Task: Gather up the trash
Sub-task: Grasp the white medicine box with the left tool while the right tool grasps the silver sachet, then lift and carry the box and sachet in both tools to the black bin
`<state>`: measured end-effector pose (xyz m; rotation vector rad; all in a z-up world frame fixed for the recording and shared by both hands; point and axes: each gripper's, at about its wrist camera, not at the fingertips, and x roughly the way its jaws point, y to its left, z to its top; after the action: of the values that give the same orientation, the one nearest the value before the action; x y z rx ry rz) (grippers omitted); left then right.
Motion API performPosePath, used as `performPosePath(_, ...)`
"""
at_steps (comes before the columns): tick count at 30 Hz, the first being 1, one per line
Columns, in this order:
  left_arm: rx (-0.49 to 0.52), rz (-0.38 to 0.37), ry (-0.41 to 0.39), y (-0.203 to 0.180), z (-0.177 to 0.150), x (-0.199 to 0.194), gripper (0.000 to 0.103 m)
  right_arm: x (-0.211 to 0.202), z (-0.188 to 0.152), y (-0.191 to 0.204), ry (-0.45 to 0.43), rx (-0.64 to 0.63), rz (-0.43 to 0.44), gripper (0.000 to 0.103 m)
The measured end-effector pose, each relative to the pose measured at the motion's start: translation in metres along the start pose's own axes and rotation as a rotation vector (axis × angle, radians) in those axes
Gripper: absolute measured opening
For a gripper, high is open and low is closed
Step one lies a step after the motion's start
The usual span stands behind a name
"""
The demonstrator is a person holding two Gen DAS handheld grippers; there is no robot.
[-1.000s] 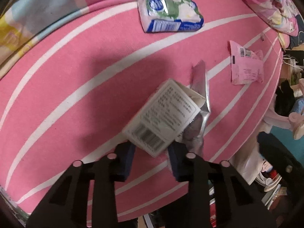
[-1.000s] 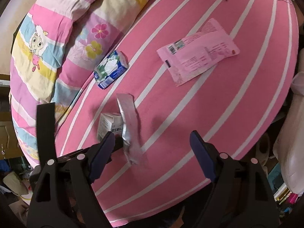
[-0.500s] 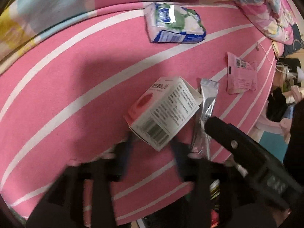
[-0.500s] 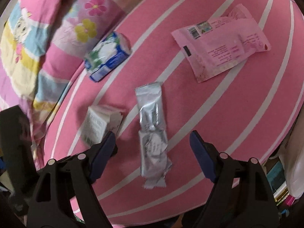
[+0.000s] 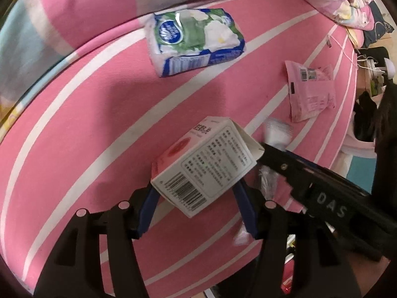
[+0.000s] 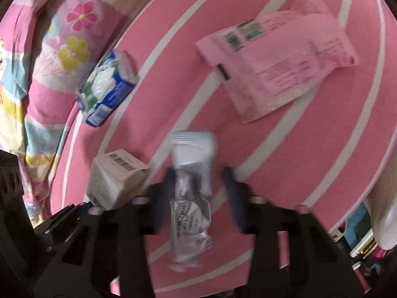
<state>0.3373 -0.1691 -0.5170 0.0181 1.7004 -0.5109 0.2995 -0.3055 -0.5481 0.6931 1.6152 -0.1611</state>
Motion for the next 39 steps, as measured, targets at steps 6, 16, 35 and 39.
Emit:
performPosePath(6, -0.035, -0.047, 0.006, -0.001, 0.000, -0.001, 0.041, -0.008, 0.001, -0.003, -0.020, -0.001, 0.016, 0.028)
performPosePath(16, -0.005, 0.047, -0.078, -0.003, 0.000, -0.025, 0.078, -0.024, -0.008, -0.009, -0.020, 0.019, 0.046, 0.028)
performPosePath(35, -0.024, 0.025, 0.008, 0.000, 0.008, -0.020, 0.043, -0.060, -0.012, -0.043, -0.055, 0.074, 0.057, 0.028)
performPosePath(39, -0.032, 0.025, -0.006, -0.003, -0.002, -0.043, 0.043, -0.080, -0.018, -0.031, -0.066, 0.066, 0.062, 0.028)
